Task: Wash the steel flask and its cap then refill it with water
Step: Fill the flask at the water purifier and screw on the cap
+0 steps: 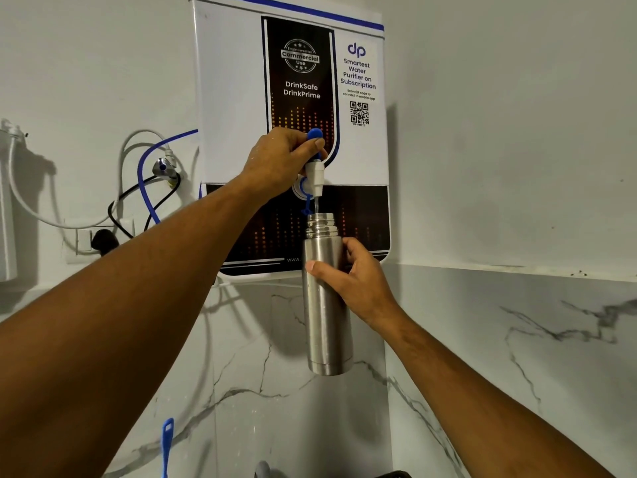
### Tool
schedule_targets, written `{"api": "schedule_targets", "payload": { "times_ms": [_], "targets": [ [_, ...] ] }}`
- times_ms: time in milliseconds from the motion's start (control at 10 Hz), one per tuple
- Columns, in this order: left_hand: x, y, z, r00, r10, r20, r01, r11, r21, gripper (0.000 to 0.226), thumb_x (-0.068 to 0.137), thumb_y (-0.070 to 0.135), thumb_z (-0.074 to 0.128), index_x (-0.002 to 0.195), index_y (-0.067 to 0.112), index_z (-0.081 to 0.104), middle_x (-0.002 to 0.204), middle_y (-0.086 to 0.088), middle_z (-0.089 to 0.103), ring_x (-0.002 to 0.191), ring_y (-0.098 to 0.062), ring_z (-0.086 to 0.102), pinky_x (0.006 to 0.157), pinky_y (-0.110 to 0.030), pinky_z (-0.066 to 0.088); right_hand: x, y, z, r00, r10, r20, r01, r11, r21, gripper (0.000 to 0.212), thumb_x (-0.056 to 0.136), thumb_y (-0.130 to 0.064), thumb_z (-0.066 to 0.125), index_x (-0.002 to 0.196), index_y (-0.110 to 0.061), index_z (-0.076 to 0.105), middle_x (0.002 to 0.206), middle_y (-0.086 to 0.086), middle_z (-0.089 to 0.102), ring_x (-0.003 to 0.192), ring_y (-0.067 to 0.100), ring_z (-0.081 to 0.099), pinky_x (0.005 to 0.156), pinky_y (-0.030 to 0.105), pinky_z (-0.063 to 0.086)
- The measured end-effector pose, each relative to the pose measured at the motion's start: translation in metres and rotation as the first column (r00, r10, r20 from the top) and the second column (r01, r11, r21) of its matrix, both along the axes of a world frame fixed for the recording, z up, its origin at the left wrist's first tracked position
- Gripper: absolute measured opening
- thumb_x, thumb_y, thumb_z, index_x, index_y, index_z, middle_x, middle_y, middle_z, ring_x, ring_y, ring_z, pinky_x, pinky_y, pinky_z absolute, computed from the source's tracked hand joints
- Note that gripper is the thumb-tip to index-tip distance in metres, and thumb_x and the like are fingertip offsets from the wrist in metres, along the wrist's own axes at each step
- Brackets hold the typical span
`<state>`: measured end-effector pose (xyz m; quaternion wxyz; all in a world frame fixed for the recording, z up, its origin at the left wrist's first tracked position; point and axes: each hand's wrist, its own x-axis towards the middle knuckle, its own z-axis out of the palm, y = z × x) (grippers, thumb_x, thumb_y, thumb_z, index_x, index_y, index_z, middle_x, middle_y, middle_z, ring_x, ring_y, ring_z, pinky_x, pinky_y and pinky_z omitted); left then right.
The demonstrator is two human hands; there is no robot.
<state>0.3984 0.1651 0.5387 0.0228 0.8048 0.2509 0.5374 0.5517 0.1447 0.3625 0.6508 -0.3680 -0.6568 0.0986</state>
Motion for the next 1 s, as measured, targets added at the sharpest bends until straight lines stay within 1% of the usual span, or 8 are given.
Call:
{"api": "schedule_targets", "payload": {
  "times_ms": [400, 600, 700, 800, 900, 1000],
  "targets": [
    [-0.0001, 0.0009, 0.0002, 1.000, -0.006, -0.003, 0.006, 1.000, 0.004, 0.034, 0.106, 0.043, 0.054, 0.110, 0.018, 0.077, 0.105, -0.001, 0.076, 0.100, -0.021, 0.072, 0.097, -0.048, 0.058, 0.0003, 0.0010, -0.0004, 1.000, -0.003, 0.002, 0.003, 1.000, -0.004, 0.047, 0.084, -0.037, 0.083, 0.122, -0.030, 0.057, 0.112, -0.008, 0.069, 0.098, 0.014, 0.071, 0.084, 0.036, 0.063],
    [-0.0001, 0.0010, 0.0003, 1.000, -0.002, -0.003, 0.002, 1.000, 0.009, 0.034, 0.106, 0.043, 0.054, 0.110, 0.018, 0.077, 0.106, -0.001, 0.076, 0.101, -0.021, 0.072, 0.097, -0.049, 0.058, 0.0004, 0.0017, -0.0002, 1.000, -0.003, 0.003, 0.003, 1.000, -0.003, 0.046, 0.084, -0.038, 0.083, 0.121, -0.032, 0.057, 0.112, -0.009, 0.069, 0.098, 0.014, 0.071, 0.084, 0.034, 0.063],
    [-0.0001, 0.0014, 0.0004, 1.000, -0.005, -0.003, 0.005, 1.000, 0.008, 0.035, 0.106, 0.043, 0.054, 0.109, 0.017, 0.077, 0.105, -0.001, 0.076, 0.100, -0.021, 0.072, 0.097, -0.049, 0.058, 0.0001, 0.0007, 0.0004, 1.000, 0.001, 0.002, -0.001, 1.000, 0.002, 0.045, 0.084, -0.037, 0.082, 0.121, -0.031, 0.057, 0.111, -0.010, 0.069, 0.096, 0.012, 0.071, 0.080, 0.028, 0.062],
    [-0.0003, 0.0020, 0.0000, 1.000, -0.009, 0.000, 0.009, 1.000, 0.004, 0.035, 0.105, 0.043, 0.054, 0.108, 0.017, 0.077, 0.104, -0.002, 0.076, 0.100, -0.022, 0.072, 0.097, -0.050, 0.058, -0.0002, 0.0002, 0.0006, 1.000, 0.005, 0.002, -0.005, 1.000, 0.005, 0.045, 0.084, -0.036, 0.082, 0.121, -0.030, 0.057, 0.110, -0.010, 0.069, 0.096, 0.011, 0.072, 0.078, 0.026, 0.061],
    [-0.0003, 0.0021, 0.0001, 1.000, -0.009, -0.001, 0.009, 1.000, 0.008, 0.035, 0.105, 0.043, 0.054, 0.109, 0.017, 0.077, 0.105, -0.002, 0.076, 0.100, -0.022, 0.072, 0.098, -0.050, 0.058, -0.0006, 0.0006, 0.0007, 1.000, 0.004, -0.001, -0.004, 1.000, 0.003, 0.046, 0.084, -0.036, 0.082, 0.122, -0.029, 0.057, 0.111, -0.009, 0.069, 0.097, 0.013, 0.071, 0.081, 0.029, 0.062],
    [-0.0002, 0.0021, 0.0001, 1.000, -0.008, -0.002, 0.008, 1.000, 0.008, 0.035, 0.106, 0.044, 0.054, 0.109, 0.017, 0.077, 0.105, -0.002, 0.077, 0.100, -0.022, 0.072, 0.097, -0.050, 0.058, -0.0003, 0.0001, 0.0009, 1.000, 0.008, 0.001, -0.008, 1.000, 0.004, 0.045, 0.085, -0.035, 0.082, 0.122, -0.030, 0.056, 0.111, -0.009, 0.068, 0.097, 0.014, 0.071, 0.082, 0.030, 0.062]
  ]
}}
